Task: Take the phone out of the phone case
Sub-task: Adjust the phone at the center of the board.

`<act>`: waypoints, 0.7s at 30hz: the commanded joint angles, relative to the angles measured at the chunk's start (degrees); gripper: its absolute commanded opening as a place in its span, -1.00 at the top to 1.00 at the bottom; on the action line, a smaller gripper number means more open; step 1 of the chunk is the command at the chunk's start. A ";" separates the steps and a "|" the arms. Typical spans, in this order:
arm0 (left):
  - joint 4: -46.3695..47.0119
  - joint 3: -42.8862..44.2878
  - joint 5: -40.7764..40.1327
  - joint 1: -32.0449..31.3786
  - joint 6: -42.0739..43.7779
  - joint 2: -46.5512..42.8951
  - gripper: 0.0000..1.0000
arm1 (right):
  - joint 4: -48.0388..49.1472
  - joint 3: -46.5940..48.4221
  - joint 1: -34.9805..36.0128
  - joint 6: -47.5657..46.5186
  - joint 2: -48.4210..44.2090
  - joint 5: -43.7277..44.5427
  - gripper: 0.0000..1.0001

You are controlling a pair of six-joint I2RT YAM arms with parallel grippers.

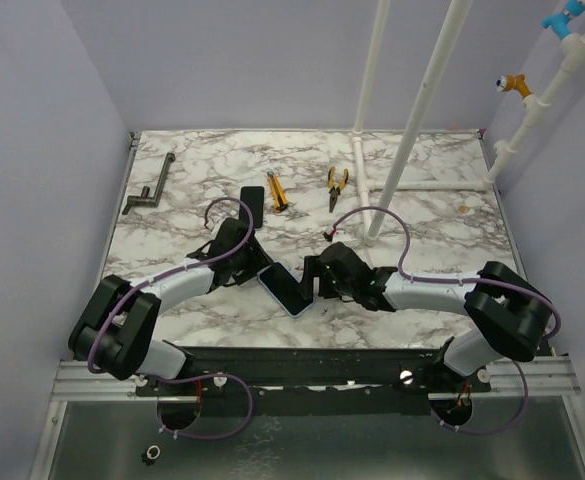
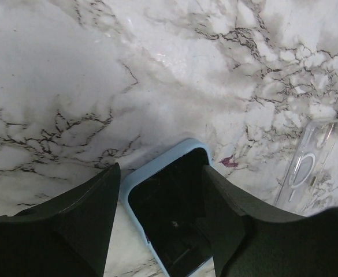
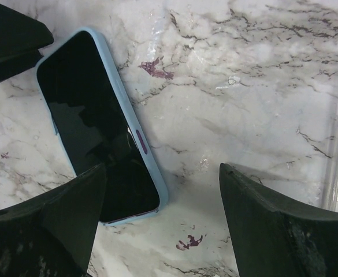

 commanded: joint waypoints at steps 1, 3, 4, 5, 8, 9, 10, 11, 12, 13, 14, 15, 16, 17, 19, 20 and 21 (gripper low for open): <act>3.25 -0.10 5.79 -1.81 0.59 1.59 -0.20 | 0.97 0.83 -0.25 -0.47 1.53 -3.41 -0.63; 4.39 -0.11 5.94 -3.21 0.26 1.99 -0.20 | 0.89 0.00 -0.26 -0.06 1.16 -3.63 -0.62; 4.40 -0.04 6.03 -3.89 0.13 2.35 -0.20 | 0.73 -0.42 -0.26 0.18 0.84 -3.60 -0.62; 5.87 0.23 6.07 -4.33 0.04 2.79 -0.20 | 0.56 -0.99 -0.25 0.36 0.32 -3.67 -0.62; 7.40 0.98 6.50 -5.39 -0.34 4.33 -0.19 | -0.13 -2.54 -0.27 1.18 -1.55 -3.47 -0.61; 7.71 1.36 6.64 -5.68 -0.35 4.93 -0.19 | -0.41 -3.07 -0.25 1.40 -2.18 -3.30 -0.62; 8.07 1.84 6.69 -5.95 -0.32 5.31 -0.19 | -0.66 -3.63 -0.25 1.65 -3.05 -3.06 -0.61; 8.16 2.42 6.69 -6.13 -0.32 5.70 -0.19 | -1.05 -4.04 -0.25 1.77 -3.68 -2.80 -0.62; 8.16 2.74 6.49 -6.17 -0.23 5.72 -0.19 | -1.44 -4.39 -0.25 1.91 -4.61 -2.52 -0.61; 8.11 3.09 6.02 -6.17 -0.11 5.61 -0.19 | -1.71 -4.74 -0.27 2.00 -5.58 -2.32 -0.62; 7.84 3.22 5.14 -6.17 -0.08 5.08 -0.19 | -2.07 -5.04 -0.25 1.97 -6.37 -2.07 -0.62; 7.26 3.20 3.65 -6.18 -0.09 4.08 -0.19 | -2.31 -5.17 -0.25 1.66 -7.32 -2.04 -0.62; 6.37 3.10 1.83 -6.18 -0.05 2.54 -0.20 | -2.37 -5.33 -0.28 1.15 -7.94 -2.30 -0.62; 5.00 3.02 0.26 -6.18 -0.06 1.23 -0.21 | -2.36 -5.26 -0.25 0.07 -8.48 -2.94 -0.62; 1.63 2.47 -3.63 -6.18 0.44 -2.32 -0.22 | -2.98 -3.84 -0.25 -3.58 -8.27 -5.90 -0.63; 0.19 1.77 -5.60 -6.18 0.63 -4.79 -0.24 | -3.71 -2.50 -0.25 -5.64 -7.84 -7.36 -0.63; -1.50 0.93 -7.46 -6.09 0.65 -7.11 -0.26 | -6.49 -0.59 -0.25 -7.95 -7.22 -8.32 -0.63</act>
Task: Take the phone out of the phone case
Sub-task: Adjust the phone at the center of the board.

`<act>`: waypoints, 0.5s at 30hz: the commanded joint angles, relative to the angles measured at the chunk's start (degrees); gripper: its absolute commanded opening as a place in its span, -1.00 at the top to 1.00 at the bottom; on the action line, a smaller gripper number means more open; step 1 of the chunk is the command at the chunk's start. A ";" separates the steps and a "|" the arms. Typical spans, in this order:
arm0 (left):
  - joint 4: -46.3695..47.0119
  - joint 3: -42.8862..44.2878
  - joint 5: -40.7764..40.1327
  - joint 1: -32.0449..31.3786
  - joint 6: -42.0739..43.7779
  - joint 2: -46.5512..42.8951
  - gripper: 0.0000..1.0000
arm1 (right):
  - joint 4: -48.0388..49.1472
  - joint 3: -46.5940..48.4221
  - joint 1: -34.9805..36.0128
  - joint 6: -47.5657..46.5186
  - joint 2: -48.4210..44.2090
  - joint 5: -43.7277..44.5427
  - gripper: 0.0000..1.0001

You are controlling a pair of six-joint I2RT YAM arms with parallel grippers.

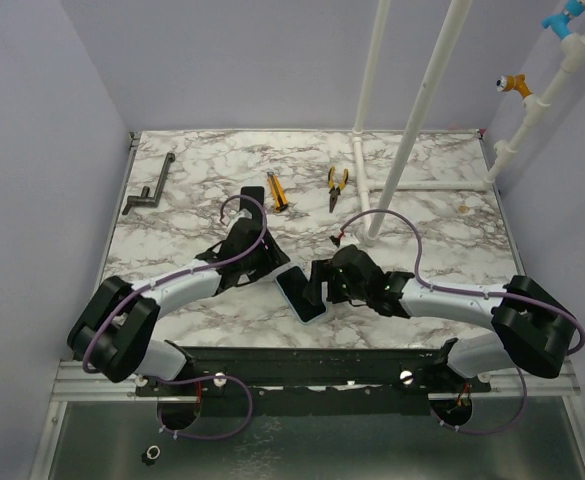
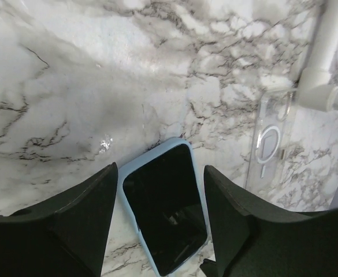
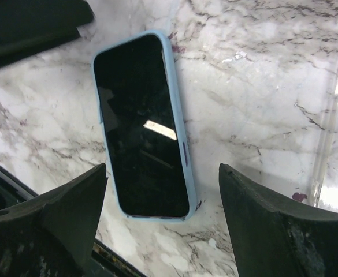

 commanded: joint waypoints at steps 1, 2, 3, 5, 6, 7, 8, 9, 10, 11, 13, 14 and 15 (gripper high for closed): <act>-7.22 -2.26 -10.40 -0.04 0.72 -11.29 -0.29 | -6.77 5.14 -0.15 -8.73 1.03 -4.93 -0.63; -8.73 -3.40 -11.67 0.05 0.31 -13.80 -0.32 | -8.14 6.47 -0.15 -10.10 1.18 -4.75 -0.64; -9.96 -4.85 -12.63 0.05 -0.14 -16.78 -0.36 | -8.86 7.20 -0.15 -12.00 1.23 -4.83 -0.65; -11.90 -7.42 -13.77 0.31 -1.23 -22.18 -0.42 | -10.46 9.04 -0.15 -14.93 1.87 -5.07 -0.66; -12.35 -8.60 -13.68 0.49 -1.63 -24.54 -0.44 | -11.35 10.04 -0.15 -16.17 2.47 -5.15 -0.67; -12.85 -9.38 -13.42 0.61 -2.05 -26.30 -0.45 | -12.51 11.33 -0.10 -17.24 3.40 -5.25 -0.67; -13.32 -10.15 -13.24 0.63 -2.37 -27.88 -0.46 | -13.28 12.39 -0.14 -18.09 4.68 -5.84 -0.68; -13.86 -10.58 -13.04 0.67 -2.70 -28.95 -0.47 | -14.17 13.90 -0.17 -19.02 5.94 -6.64 -0.69; -14.25 -10.84 -12.86 0.67 -2.79 -29.69 -0.47 | -15.27 15.13 -0.15 -19.81 7.60 -7.99 -0.70; -14.76 -11.07 -12.80 0.67 -2.80 -30.08 -0.47 | -16.39 16.91 -0.15 -20.68 9.06 -9.41 -0.71; -15.69 -10.97 -12.66 0.75 -2.56 -30.10 -0.47 | -18.03 19.29 -0.10 -21.28 11.98 -10.39 -0.71; -16.10 -10.89 -12.58 0.82 -2.45 -29.99 -0.47 | -19.45 20.37 -0.14 -21.06 13.42 -9.86 -0.71; -16.38 -10.94 -12.49 0.76 -2.39 -29.95 -0.47 | -20.55 21.67 -0.15 -20.63 14.68 -9.06 -0.71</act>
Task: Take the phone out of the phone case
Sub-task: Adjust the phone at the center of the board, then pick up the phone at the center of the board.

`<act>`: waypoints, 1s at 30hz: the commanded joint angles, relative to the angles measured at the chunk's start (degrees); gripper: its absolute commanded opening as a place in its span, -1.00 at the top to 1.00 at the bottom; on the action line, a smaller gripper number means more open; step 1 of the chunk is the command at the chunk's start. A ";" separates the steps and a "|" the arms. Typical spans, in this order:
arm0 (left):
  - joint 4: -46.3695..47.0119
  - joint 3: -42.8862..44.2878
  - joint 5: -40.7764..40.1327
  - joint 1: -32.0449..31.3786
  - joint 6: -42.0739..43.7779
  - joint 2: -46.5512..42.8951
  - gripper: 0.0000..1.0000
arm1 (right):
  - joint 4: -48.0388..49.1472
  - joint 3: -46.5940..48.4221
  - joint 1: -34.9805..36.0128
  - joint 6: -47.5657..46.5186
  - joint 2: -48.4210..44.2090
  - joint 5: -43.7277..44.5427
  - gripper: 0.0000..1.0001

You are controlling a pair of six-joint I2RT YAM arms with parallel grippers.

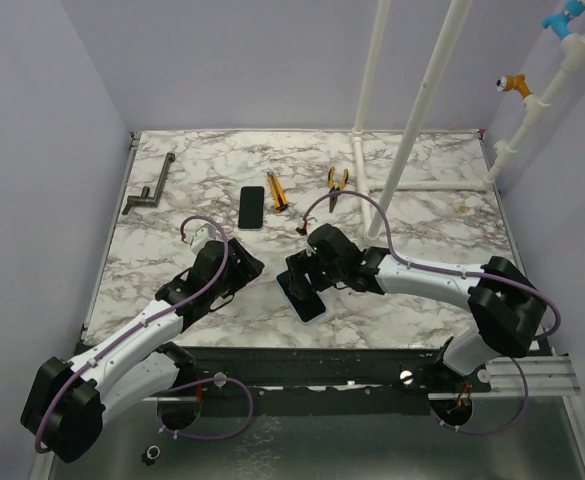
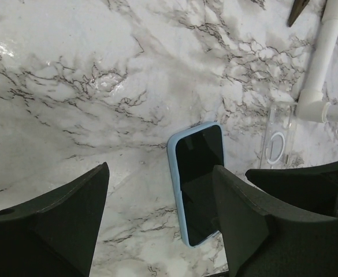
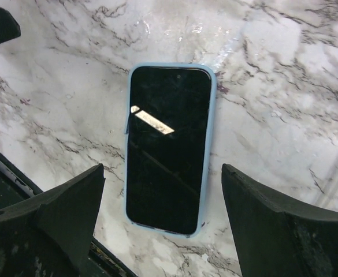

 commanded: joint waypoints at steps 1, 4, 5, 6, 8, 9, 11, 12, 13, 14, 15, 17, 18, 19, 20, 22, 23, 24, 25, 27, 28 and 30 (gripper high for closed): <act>-3.77 -0.31 -1.32 0.25 -0.39 -0.32 -0.47 | -7.96 4.65 -0.17 -2.79 5.16 -1.67 -0.71; -3.73 -0.51 -1.18 0.30 -1.06 -0.30 -0.48 | -7.83 5.30 -0.21 -2.01 5.57 -1.73 -0.72; -3.71 -0.47 -1.22 0.36 -1.13 -0.17 -0.48 | -8.06 5.69 -0.17 -1.68 5.88 -1.70 -0.73; -3.64 -0.42 -1.27 0.36 -1.03 -0.11 -0.48 | -8.35 6.08 -0.17 -1.51 6.26 -1.79 -0.73; -3.66 -0.30 -1.32 0.31 -0.88 0.36 -0.48 | -9.11 7.06 -0.04 -1.29 7.40 -1.78 -0.73; -3.64 -0.25 -1.32 0.36 -0.76 0.57 -0.48 | -9.33 7.38 0.08 -1.28 7.93 -1.91 -0.74; -3.64 -0.07 -1.23 0.30 -0.58 1.02 -0.49 | -9.75 8.06 0.66 -1.36 8.90 -1.52 -0.74; -3.64 0.03 -1.19 0.34 -0.57 1.10 -0.49 | -10.09 8.55 0.99 -1.34 9.28 -1.22 -0.75; -3.60 -0.02 -1.19 0.35 -0.57 1.26 -0.49 | -10.29 8.91 1.26 -1.33 9.76 -0.72 -0.75; -3.50 -0.03 -1.23 0.40 -0.61 1.30 -0.49 | -10.70 9.41 1.49 -1.31 10.25 -0.38 -0.75; -3.40 -0.11 -1.27 0.34 -0.66 1.30 -0.49 | -10.99 9.75 1.58 -1.30 10.64 -0.32 -0.75; -3.21 -0.41 -1.32 0.34 -0.75 1.16 -0.49 | -11.65 10.56 1.80 -1.35 11.52 -0.30 -0.75; -3.13 -0.53 -1.32 0.37 -0.75 1.11 -0.50 | -11.99 10.89 1.83 -1.35 11.96 1.24 -0.76; -3.12 -0.56 -1.32 0.35 -0.74 1.00 -0.50 | -12.17 11.18 1.86 -1.25 12.33 1.58 -0.76; -3.11 -0.56 -1.32 0.34 -0.75 1.03 -0.50 | -12.40 11.44 1.85 -1.17 12.62 1.87 -0.76; -3.09 -0.70 -1.40 0.35 -0.70 1.03 -0.50 | -12.87 12.16 2.03 -1.16 13.24 2.26 -0.76; -3.07 -0.85 -1.40 0.34 -0.70 1.03 -0.50 | -13.04 12.50 2.18 -1.13 13.51 2.47 -0.76; -2.96 -0.84 -1.40 0.34 -0.66 1.04 -0.50 | -13.21 12.72 2.28 -1.15 13.72 2.64 -0.77; -2.94 -0.89 -1.40 0.34 -0.61 1.12 -0.50 | -13.40 13.03 2.38 -1.20 14.00 2.62 -0.77; -2.79 -0.91 -1.40 0.35 -0.50 1.13 -0.50 | -13.68 13.61 2.64 -1.34 14.51 2.82 -0.77; -2.76 -0.90 -1.40 0.34 -0.44 1.12 -0.50 | -13.96 13.88 2.77 -1.37 14.79 2.99 -0.77; -2.65 -0.99 -1.40 0.34 -0.35 1.21 -0.50 | -14.45 14.41 3.00 -1.32 15.45 3.14 -0.77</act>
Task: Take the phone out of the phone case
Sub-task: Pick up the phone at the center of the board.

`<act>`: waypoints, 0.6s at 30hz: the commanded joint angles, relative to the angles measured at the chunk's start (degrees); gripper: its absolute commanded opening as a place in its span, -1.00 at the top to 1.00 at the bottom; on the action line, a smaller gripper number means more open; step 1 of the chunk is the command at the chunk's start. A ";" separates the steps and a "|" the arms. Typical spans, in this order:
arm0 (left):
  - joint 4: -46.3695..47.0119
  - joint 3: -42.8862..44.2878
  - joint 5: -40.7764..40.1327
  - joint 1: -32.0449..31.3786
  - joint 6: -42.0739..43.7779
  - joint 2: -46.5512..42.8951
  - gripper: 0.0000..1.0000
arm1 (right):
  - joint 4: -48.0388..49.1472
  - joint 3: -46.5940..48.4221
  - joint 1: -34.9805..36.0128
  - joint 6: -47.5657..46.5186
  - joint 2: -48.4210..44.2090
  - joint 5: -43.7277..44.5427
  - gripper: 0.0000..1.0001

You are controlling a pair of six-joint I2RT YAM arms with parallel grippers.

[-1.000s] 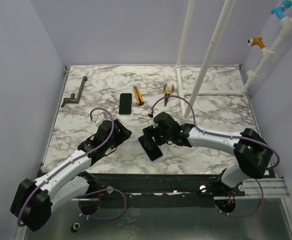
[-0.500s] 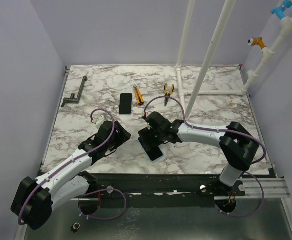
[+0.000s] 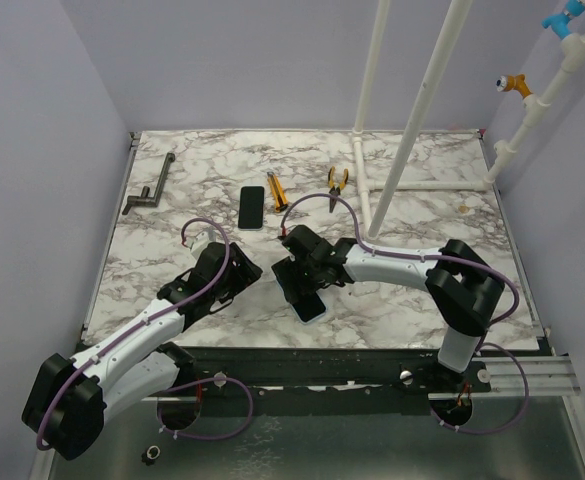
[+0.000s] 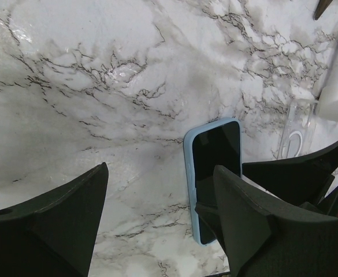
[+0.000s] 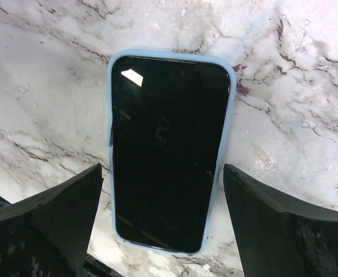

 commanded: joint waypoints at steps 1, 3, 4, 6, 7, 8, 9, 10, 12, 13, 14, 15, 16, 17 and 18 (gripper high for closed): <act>0.29 -0.71 -1.32 0.30 0.33 0.14 -0.50 | -2.29 2.31 1.03 -0.25 2.20 1.69 -0.77; 0.44 -0.79 -1.23 0.32 0.40 0.30 -0.50 | -2.50 2.70 1.29 -0.17 2.53 1.53 -0.77; 0.48 -0.92 -1.14 0.30 0.41 0.31 -0.50 | -2.67 2.94 1.44 -0.11 2.72 1.62 -0.77; 0.68 -1.13 -1.05 0.30 0.35 0.31 -0.50 | -3.29 3.45 1.73 0.14 3.41 2.11 -0.77; 0.73 -1.21 -1.01 0.35 0.42 0.29 -0.50 | -3.70 3.69 1.75 0.26 3.76 2.65 -0.77; 0.76 -1.24 -0.99 0.30 0.40 0.30 -0.50 | -4.21 3.90 1.84 0.55 4.36 3.18 -0.77; 0.87 -1.29 -0.97 0.34 0.42 0.27 -0.50 | -4.68 4.08 1.84 0.75 4.78 3.74 -0.77; 0.87 -1.37 -0.92 0.30 0.49 0.25 -0.50 | -4.91 4.17 1.89 1.03 5.02 4.09 -0.77; 0.89 -1.40 -0.97 0.30 0.59 0.27 -0.50 | -5.22 4.18 1.93 1.29 5.43 4.27 -0.77; 0.90 -1.41 -1.04 0.31 0.59 0.14 -0.51 | -5.47 4.18 1.95 1.40 5.54 4.55 -0.77; 1.02 -1.50 -1.05 0.32 0.58 0.09 -0.50 | -5.62 4.28 2.01 1.52 5.60 4.88 -0.77; 1.00 -1.55 -1.05 0.30 0.59 0.05 -0.50 | -5.99 4.35 2.11 1.65 5.73 5.27 -0.77; 0.98 -1.59 -1.05 0.30 0.59 0.03 -0.50 | -6.35 4.48 2.31 1.76 5.74 5.65 -0.77; 1.00 -1.59 -1.05 0.31 0.59 0.05 -0.50 | -6.63 4.53 2.44 1.78 5.78 5.81 -0.77; 1.00 -1.61 -1.06 0.30 0.59 0.06 -0.50 | -6.89 4.66 2.69 1.92 5.79 5.85 -0.77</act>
